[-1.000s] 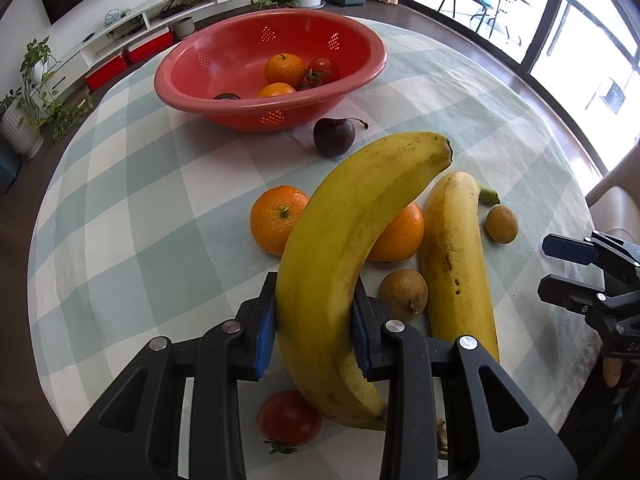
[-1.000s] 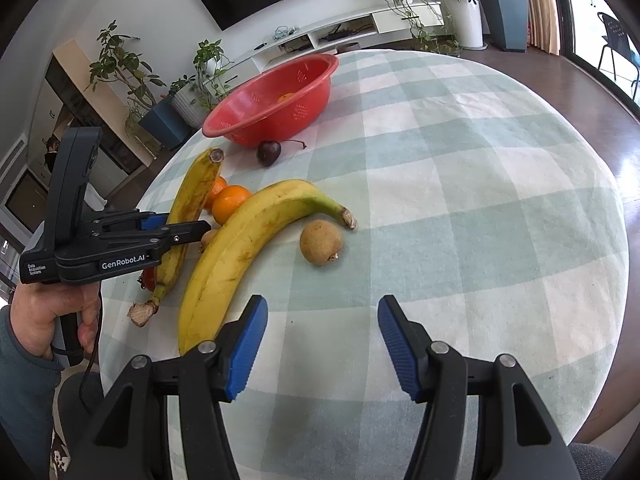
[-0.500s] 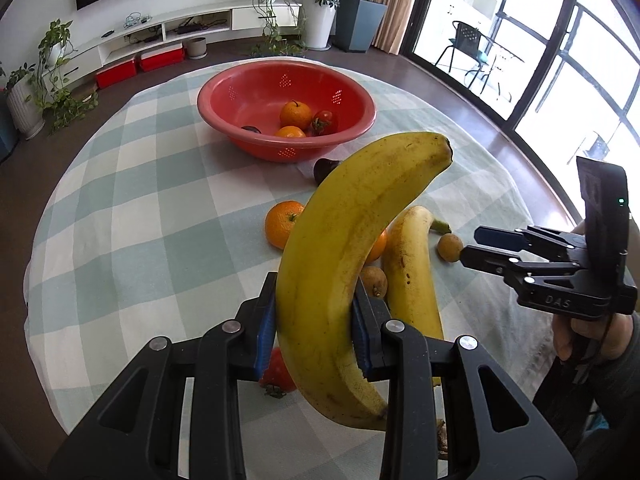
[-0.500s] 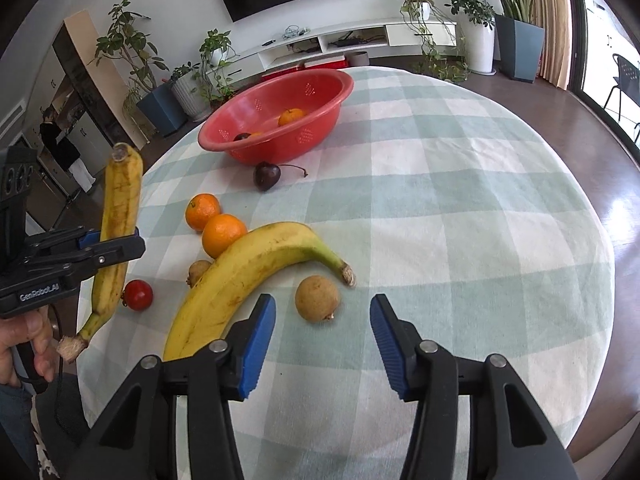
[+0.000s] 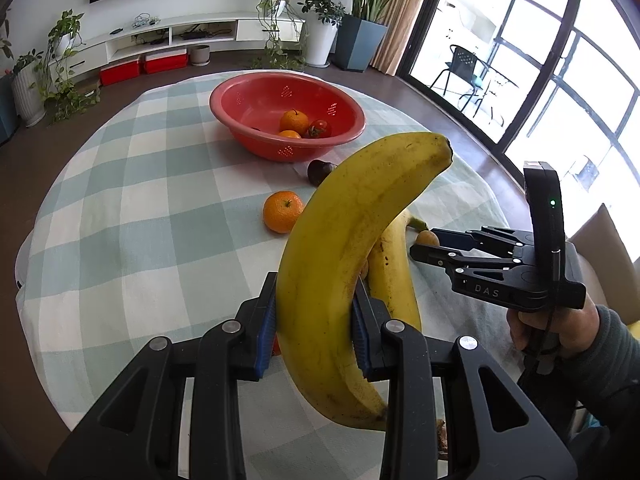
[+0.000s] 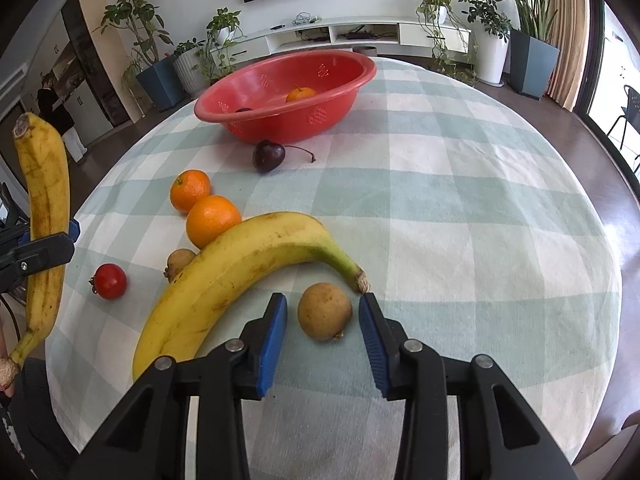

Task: Organize fruits
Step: 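Lift the banana with the left gripper while the right gripper grasps the kiwi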

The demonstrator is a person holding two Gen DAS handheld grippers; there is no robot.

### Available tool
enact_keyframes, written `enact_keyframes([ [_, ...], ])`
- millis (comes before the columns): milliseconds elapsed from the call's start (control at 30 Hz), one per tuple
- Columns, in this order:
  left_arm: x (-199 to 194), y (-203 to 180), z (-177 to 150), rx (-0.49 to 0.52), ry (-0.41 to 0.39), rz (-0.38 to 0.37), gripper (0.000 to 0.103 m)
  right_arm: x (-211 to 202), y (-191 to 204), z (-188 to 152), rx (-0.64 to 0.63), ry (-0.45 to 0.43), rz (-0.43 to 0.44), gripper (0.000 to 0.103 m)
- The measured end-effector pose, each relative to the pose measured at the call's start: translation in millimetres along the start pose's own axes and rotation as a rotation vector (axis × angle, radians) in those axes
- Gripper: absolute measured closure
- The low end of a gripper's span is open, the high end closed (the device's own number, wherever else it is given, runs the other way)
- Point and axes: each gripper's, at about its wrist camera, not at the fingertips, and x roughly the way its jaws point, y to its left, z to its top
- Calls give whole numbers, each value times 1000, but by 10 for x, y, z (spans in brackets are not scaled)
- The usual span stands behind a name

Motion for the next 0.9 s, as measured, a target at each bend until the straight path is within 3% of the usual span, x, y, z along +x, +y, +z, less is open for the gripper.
enact_keyframes([
  [133, 12, 11, -36, -11, 1, -6, 74, -11, -12, -12, -1, -3, -5, 74],
  [567, 4, 120, -8, -48, -15, -3, 74, -323, -48, -50, 42, -60, 45, 74],
  [900, -110, 250, 522, -42, -68, 13, 74, -760, -298, 502, 73, -177, 73, 74],
])
